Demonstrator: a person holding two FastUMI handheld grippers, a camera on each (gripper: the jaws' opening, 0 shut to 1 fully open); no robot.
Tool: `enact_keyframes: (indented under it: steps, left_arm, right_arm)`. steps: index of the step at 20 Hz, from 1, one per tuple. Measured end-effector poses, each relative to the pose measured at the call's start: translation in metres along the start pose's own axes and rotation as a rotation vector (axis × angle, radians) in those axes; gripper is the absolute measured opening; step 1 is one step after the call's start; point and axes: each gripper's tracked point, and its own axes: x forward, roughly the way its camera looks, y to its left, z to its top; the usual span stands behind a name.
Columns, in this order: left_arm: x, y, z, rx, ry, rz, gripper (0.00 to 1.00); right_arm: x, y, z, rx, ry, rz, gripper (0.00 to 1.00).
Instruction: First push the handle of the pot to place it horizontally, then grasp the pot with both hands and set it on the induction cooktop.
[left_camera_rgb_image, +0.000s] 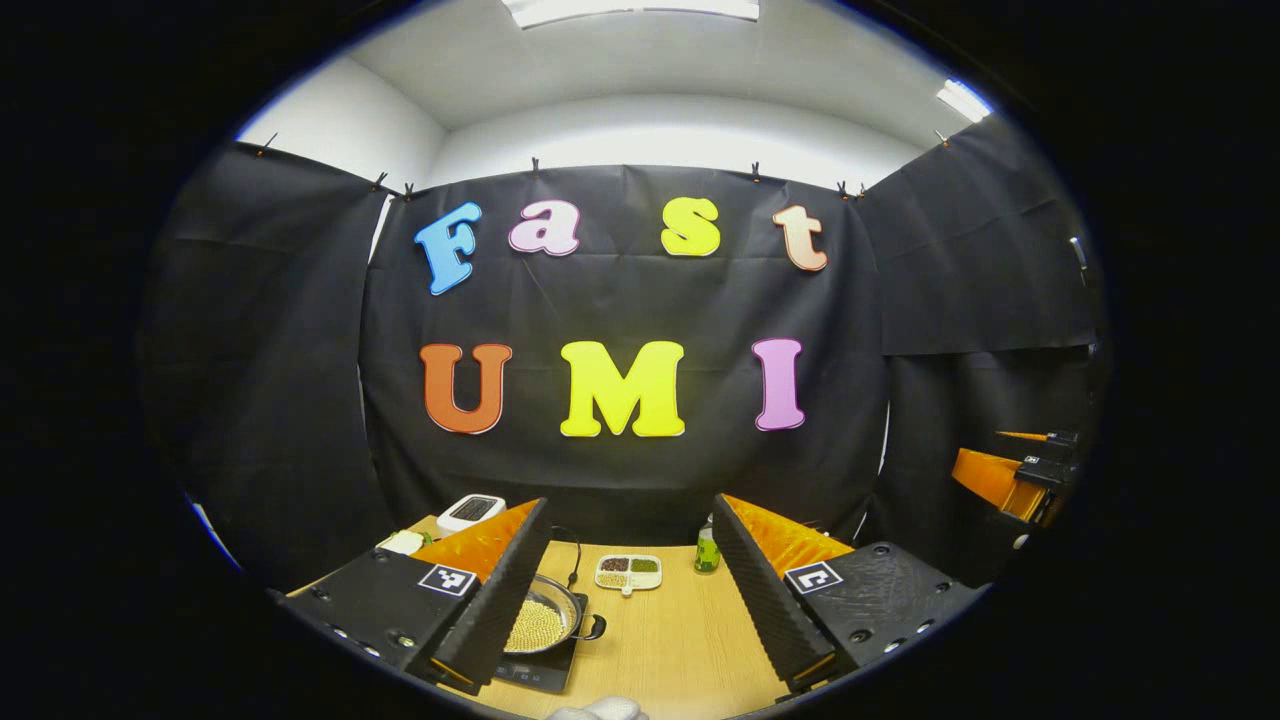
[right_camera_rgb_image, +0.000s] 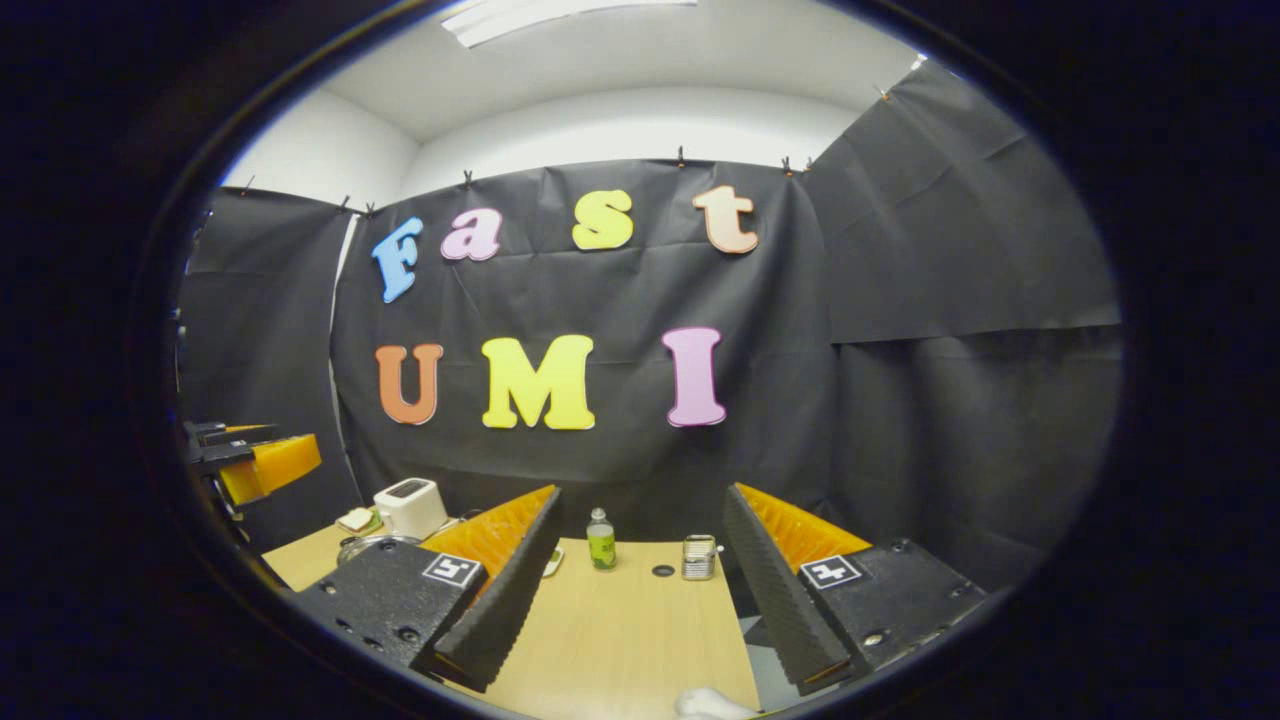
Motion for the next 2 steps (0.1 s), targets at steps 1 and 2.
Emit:
enact_keyframes:
  steps: [1, 2]
  left_arm:
    - [0.0000, -0.0019, 0.0029, 0.001, -0.008, 0.000, 0.96]
    - [-0.0013, -0.0026, 0.0048, 0.002, -0.012, -0.002, 0.96]
  right_arm:
    - [-0.0014, -0.0006, 0.0028, -0.001, -0.005, 0.000, 1.00]
    - [-0.0018, -0.0012, 0.0043, -0.003, -0.009, 0.001, 1.00]
